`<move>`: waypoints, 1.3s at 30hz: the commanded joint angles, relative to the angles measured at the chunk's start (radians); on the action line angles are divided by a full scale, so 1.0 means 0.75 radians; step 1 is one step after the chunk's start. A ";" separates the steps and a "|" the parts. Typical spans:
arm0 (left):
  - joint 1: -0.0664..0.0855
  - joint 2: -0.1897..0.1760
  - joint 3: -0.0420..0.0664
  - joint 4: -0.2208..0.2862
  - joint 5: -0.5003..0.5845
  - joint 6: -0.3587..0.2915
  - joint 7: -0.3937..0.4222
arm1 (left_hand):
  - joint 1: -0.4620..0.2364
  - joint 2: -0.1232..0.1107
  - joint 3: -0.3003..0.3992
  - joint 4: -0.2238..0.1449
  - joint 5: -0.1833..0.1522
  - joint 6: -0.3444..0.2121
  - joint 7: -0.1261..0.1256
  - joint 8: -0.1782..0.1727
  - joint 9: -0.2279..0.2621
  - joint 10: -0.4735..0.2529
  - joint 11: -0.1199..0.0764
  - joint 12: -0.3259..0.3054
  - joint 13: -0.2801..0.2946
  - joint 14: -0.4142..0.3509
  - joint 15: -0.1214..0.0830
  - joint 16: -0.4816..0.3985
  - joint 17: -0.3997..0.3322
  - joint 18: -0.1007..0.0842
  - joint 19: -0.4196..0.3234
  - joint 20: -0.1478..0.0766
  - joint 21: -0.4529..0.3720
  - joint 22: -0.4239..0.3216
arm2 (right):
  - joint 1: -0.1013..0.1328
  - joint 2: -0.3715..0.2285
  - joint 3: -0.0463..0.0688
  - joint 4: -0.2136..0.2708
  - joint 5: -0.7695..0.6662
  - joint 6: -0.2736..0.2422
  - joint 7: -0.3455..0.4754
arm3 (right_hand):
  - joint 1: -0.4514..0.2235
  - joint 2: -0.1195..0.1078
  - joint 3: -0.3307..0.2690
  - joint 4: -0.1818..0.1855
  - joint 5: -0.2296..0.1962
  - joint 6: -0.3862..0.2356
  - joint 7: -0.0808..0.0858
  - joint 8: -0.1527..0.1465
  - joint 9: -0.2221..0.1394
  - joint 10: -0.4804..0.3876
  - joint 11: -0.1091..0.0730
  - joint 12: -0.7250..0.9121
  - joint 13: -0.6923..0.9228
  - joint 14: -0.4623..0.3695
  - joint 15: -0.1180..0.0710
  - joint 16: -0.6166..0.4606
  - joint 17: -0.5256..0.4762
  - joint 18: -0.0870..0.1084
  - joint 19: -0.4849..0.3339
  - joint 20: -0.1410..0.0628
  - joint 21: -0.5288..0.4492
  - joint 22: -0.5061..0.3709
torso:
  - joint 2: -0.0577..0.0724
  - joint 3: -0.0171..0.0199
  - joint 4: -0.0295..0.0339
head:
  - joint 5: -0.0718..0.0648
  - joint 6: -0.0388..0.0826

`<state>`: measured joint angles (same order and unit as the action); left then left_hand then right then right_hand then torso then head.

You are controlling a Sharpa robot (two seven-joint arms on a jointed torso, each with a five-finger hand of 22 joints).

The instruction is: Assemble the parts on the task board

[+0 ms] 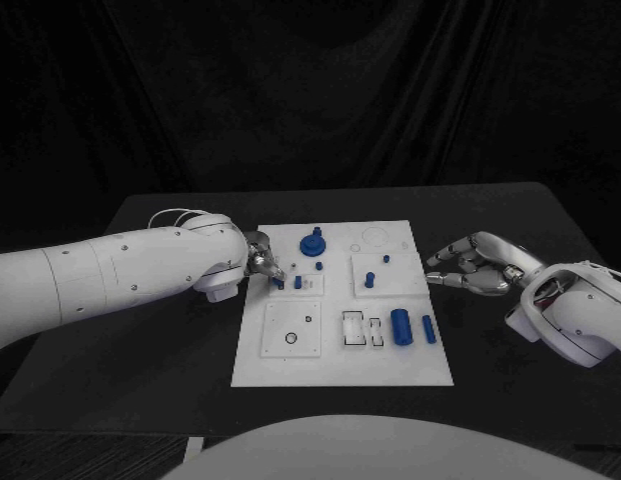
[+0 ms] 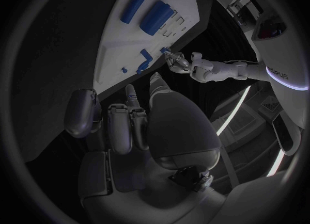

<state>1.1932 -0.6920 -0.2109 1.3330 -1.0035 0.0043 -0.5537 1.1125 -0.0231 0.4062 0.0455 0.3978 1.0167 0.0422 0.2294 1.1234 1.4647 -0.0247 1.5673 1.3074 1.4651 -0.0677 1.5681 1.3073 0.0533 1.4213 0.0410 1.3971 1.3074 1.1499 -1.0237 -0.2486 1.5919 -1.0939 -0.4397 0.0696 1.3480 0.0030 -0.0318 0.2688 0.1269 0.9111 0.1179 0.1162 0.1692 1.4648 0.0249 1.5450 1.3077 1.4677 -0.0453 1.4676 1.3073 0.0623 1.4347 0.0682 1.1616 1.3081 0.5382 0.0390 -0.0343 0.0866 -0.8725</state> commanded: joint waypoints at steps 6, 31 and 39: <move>-0.017 -0.004 -0.006 0.008 0.001 0.015 0.016 | -0.005 0.005 0.008 -0.001 0.004 -0.001 -0.011 0.001 0.002 0.141 -0.008 0.005 0.351 0.141 -0.006 0.004 0.351 0.000 -0.002 0.001 -0.006 0.221 | -0.008 0.002 0.001 -0.002 -0.006 0.014 -0.003 | -0.002 0.013 -0.007 0.002 0.002 0.009 0.001 -0.006 -0.001 0.108 0.009 -0.004 0.317 0.095 0.010 -0.007 0.210 0.027 -0.008 0.002 -0.006 0.203 | 0.000 -0.0001 -0.0005 | -0.001 0.000; -0.021 -0.026 -0.006 0.037 0.001 0.015 0.011 | -0.005 0.003 0.015 -0.006 0.003 -0.001 -0.012 0.001 0.003 0.141 -0.008 0.005 0.351 0.141 -0.007 0.004 0.351 0.001 -0.003 0.001 -0.008 0.221 | -0.015 0.000 0.001 -0.004 -0.006 0.020 -0.009 | -0.002 0.014 -0.007 0.002 0.002 0.012 0.000 -0.005 -0.001 0.107 0.009 -0.005 0.316 0.095 0.011 -0.009 0.208 0.027 -0.009 0.003 -0.008 0.202 | 0.001 0.0001 -0.0007 | 0.000 0.000; -0.022 -0.032 -0.006 0.044 0.001 0.011 0.013 | -0.006 0.003 0.016 -0.007 0.002 0.000 -0.012 0.001 0.004 0.141 -0.008 0.005 0.351 0.141 -0.007 0.004 0.351 0.000 -0.002 0.001 -0.007 0.221 | -0.016 0.000 0.001 -0.006 -0.006 0.022 -0.013 | -0.001 0.015 -0.008 0.002 0.002 0.013 0.000 -0.005 -0.001 0.107 0.009 -0.005 0.316 0.095 0.011 -0.009 0.208 0.027 -0.009 0.003 -0.009 0.202 | 0.001 0.0002 -0.0001 | 0.001 0.000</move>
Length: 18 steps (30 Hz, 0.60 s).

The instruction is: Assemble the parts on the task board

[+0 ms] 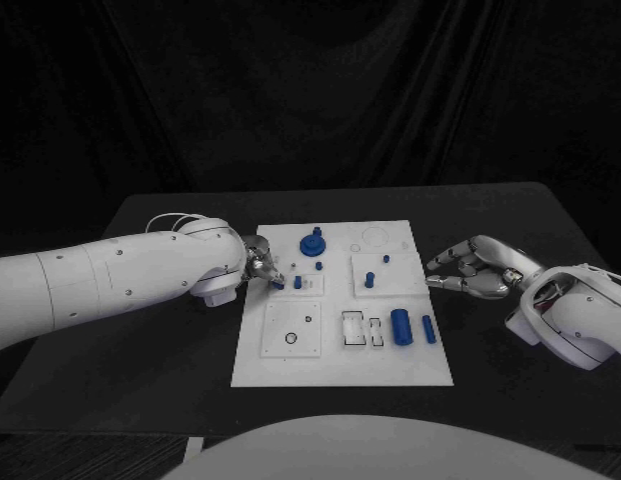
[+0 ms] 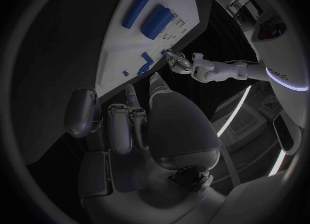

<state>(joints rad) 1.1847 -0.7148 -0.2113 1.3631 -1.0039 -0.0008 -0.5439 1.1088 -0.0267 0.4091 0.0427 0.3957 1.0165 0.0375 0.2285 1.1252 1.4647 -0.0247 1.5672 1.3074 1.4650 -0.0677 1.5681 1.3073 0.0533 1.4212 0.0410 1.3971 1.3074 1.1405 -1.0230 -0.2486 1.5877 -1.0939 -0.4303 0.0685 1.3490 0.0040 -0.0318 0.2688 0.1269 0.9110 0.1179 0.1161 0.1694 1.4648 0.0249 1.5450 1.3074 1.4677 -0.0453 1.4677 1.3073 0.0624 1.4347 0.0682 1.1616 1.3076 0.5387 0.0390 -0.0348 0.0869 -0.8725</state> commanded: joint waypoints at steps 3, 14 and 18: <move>-0.011 -0.003 -0.006 0.007 0.001 0.020 0.001 | -0.001 0.008 0.012 -0.003 0.005 0.000 -0.006 0.003 0.001 0.141 -0.008 0.005 0.351 0.141 -0.007 0.004 0.351 0.000 -0.002 0.001 -0.007 0.221 | -0.004 0.000 0.001 -0.001 -0.006 0.010 -0.012 | -0.003 0.014 -0.008 0.002 0.002 0.013 0.000 -0.005 -0.001 0.107 0.009 -0.005 0.316 0.095 0.011 -0.009 0.208 0.027 -0.009 0.003 -0.009 0.203 | 0.000 -0.0002 0.0004 | 0.002 0.000; -0.011 -0.012 -0.006 0.022 0.001 0.029 0.000 | -0.002 0.006 0.015 -0.005 0.004 0.003 -0.006 0.004 0.002 0.141 -0.008 0.005 0.351 0.141 -0.007 0.004 0.351 0.001 -0.003 0.001 -0.008 0.221 | -0.005 0.002 0.001 -0.003 -0.006 0.013 -0.014 | -0.003 0.014 -0.008 0.002 0.002 0.013 0.000 -0.005 -0.001 0.107 0.009 -0.005 0.316 0.095 0.011 -0.009 0.208 0.027 -0.009 0.003 -0.009 0.203 | 0.000 0.0002 -0.0002 | 0.002 0.000; -0.011 -0.015 -0.006 0.024 0.001 0.031 0.000 | -0.003 0.004 0.016 -0.007 0.003 0.004 -0.007 0.005 0.003 0.141 -0.009 0.005 0.351 0.141 -0.007 0.004 0.351 0.000 -0.002 0.001 -0.007 0.222 | -0.005 0.003 0.001 -0.004 -0.006 0.014 -0.014 | -0.003 0.014 -0.008 0.002 0.002 0.013 0.000 -0.005 -0.001 0.107 0.009 -0.005 0.316 0.095 0.011 -0.009 0.208 0.027 -0.009 0.003 -0.009 0.203 | 0.000 0.0003 0.0001 | 0.002 0.000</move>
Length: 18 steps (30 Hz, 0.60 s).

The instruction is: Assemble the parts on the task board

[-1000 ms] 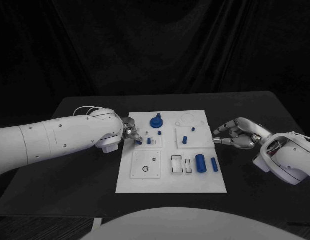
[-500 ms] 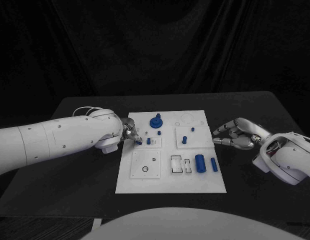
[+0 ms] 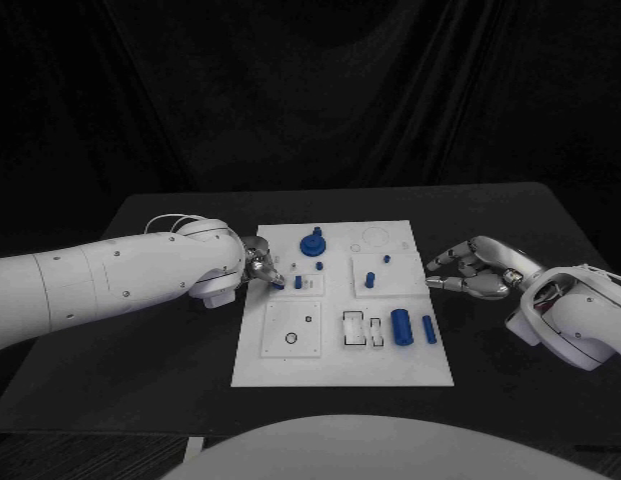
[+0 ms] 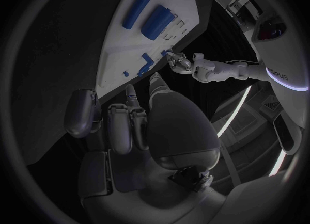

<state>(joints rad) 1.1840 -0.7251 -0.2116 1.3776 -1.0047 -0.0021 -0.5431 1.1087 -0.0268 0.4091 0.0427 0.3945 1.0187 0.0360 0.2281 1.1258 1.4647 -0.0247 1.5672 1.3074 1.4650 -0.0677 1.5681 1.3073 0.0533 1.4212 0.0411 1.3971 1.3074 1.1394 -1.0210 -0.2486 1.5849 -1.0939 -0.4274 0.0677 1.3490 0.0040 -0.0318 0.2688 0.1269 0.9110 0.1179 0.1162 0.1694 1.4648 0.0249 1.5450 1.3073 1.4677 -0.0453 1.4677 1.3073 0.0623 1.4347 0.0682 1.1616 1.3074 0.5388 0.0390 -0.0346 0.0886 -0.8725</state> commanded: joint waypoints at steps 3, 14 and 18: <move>-0.010 -0.002 -0.006 0.006 0.002 0.037 -0.001 | -0.003 0.004 0.016 -0.007 0.005 0.001 -0.004 0.005 0.002 0.141 -0.009 0.005 0.351 0.141 -0.007 0.004 0.351 0.000 -0.002 0.001 -0.007 0.222 | -0.004 0.000 0.001 0.000 -0.006 0.011 -0.015 | -0.003 0.014 -0.008 0.002 0.002 0.013 0.000 -0.005 -0.001 0.107 0.009 -0.005 0.316 0.095 0.011 -0.009 0.208 0.027 -0.009 0.003 -0.009 0.203 | 0.000 -0.0001 -0.0001 | -0.002 0.000; -0.010 0.000 -0.006 0.004 0.002 0.047 0.001 | -0.009 -0.001 0.021 -0.010 -0.007 0.005 -0.005 0.007 0.004 0.141 -0.009 0.005 0.351 0.141 -0.008 0.004 0.351 0.001 -0.003 0.000 -0.010 0.221 | -0.004 0.002 0.001 -0.004 -0.006 0.015 -0.017 | -0.003 0.014 -0.008 0.002 0.002 0.013 0.000 -0.005 -0.001 0.107 0.009 -0.005 0.316 0.095 0.011 -0.009 0.208 0.027 -0.009 0.003 -0.009 0.203 | -0.001 -0.0007 0.0000 | 0.001 0.000; -0.010 0.005 -0.006 -0.001 0.002 0.047 0.004 | -0.045 0.002 0.024 0.000 -0.130 0.013 -0.006 0.004 0.007 0.141 -0.010 0.005 0.351 0.141 -0.009 0.004 0.351 0.001 -0.001 -0.001 -0.014 0.223 | -0.005 0.002 0.001 -0.004 -0.006 0.015 -0.018 | -0.003 0.014 -0.008 0.002 0.002 0.013 0.000 -0.005 -0.001 0.107 0.009 -0.005 0.316 0.095 0.011 -0.009 0.208 0.027 -0.009 0.003 -0.009 0.203 | 0.000 -0.0007 0.0000 | 0.003 0.000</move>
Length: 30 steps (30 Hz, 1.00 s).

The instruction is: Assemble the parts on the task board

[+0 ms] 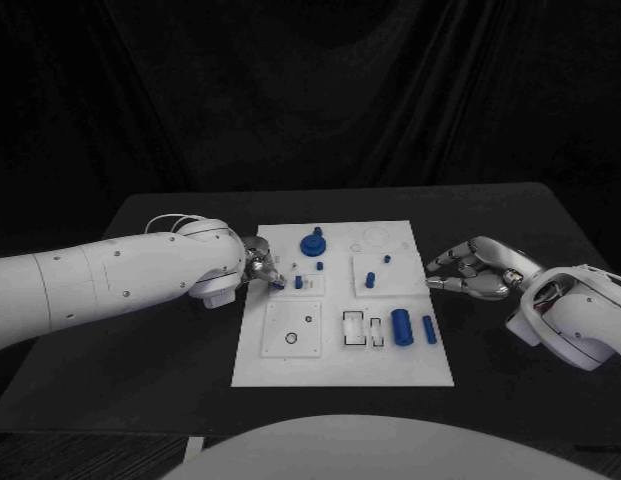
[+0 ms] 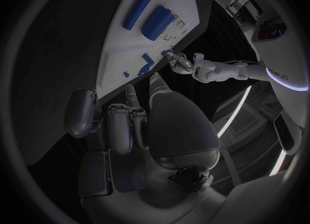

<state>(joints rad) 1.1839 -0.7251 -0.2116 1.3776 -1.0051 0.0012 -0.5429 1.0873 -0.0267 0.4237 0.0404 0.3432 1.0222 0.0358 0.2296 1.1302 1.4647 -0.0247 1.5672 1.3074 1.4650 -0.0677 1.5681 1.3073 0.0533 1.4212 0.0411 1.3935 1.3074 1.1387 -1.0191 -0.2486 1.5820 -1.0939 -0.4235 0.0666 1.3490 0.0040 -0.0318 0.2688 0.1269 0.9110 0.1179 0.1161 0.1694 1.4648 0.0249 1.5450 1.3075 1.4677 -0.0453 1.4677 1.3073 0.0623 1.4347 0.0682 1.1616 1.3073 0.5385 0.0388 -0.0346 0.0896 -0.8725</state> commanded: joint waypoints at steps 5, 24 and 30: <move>-0.010 0.015 -0.006 -0.017 0.003 0.044 0.004 | -0.078 0.008 -0.063 0.054 -0.229 0.017 0.000 -0.008 0.000 0.142 -0.005 0.005 0.351 0.141 -0.005 0.004 0.351 0.002 -0.002 0.002 -0.018 0.226 | -0.004 -0.001 0.001 0.002 -0.006 0.011 -0.017 | -0.003 0.014 -0.008 0.002 0.002 0.013 0.000 -0.005 -0.001 0.107 0.009 -0.005 0.316 0.095 0.011 -0.009 0.208 0.027 -0.009 0.003 -0.009 0.203 | 0.001 0.0003 -0.0011 | 0.002 0.000; -0.010 0.024 -0.006 -0.045 0.003 0.050 -0.015 | -0.187 0.028 -0.282 0.202 -0.382 0.017 0.016 -0.040 -0.007 0.142 0.010 0.005 0.351 0.141 0.009 0.004 0.351 0.007 -0.013 0.014 -0.048 0.229 | -0.006 -0.001 0.001 0.000 -0.006 0.014 -0.017 | 0.000 0.017 -0.010 0.000 0.002 0.016 0.001 -0.006 -0.003 0.105 0.009 -0.007 0.314 0.095 0.011 -0.011 0.207 0.028 -0.010 0.003 -0.013 0.202 | 0.000 -0.0001 -0.0002 | 0.001 0.000; -0.010 0.023 -0.006 -0.043 0.003 0.034 -0.004 | -0.213 0.036 -0.330 0.244 -0.387 0.017 0.018 -0.037 0.003 0.142 0.012 0.005 0.351 0.141 0.010 0.004 0.351 0.007 -0.011 0.016 -0.050 0.232 | -0.007 0.000 0.001 -0.001 -0.006 0.017 -0.019 | 0.001 0.017 -0.010 0.000 0.003 0.016 0.001 -0.007 -0.003 0.105 0.009 -0.008 0.314 0.094 0.011 -0.011 0.206 0.028 -0.011 0.003 -0.015 0.202 | 0.001 0.0002 -0.0004 | 0.003 0.000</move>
<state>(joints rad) 1.1817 -0.7081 -0.2117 1.3471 -1.0037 0.0200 -0.5440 0.9329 0.0015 0.1817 0.2255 0.0552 1.0328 0.0433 0.2022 1.1310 1.4647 -0.0247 1.5672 1.3074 1.4650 -0.0677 1.5681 1.3073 0.0532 1.4140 0.0482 1.3608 1.3073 1.1363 -1.0193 -0.2486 1.5816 -1.0939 -0.4185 0.0654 1.3490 0.0040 -0.0318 0.2688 0.1269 0.9182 0.1180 0.1162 0.1682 1.4648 0.0249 1.5450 1.3078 1.4677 -0.0453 1.4634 1.3073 0.0787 1.4347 0.0682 1.1539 1.3078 0.5388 0.0390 -0.0348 0.0913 -0.8725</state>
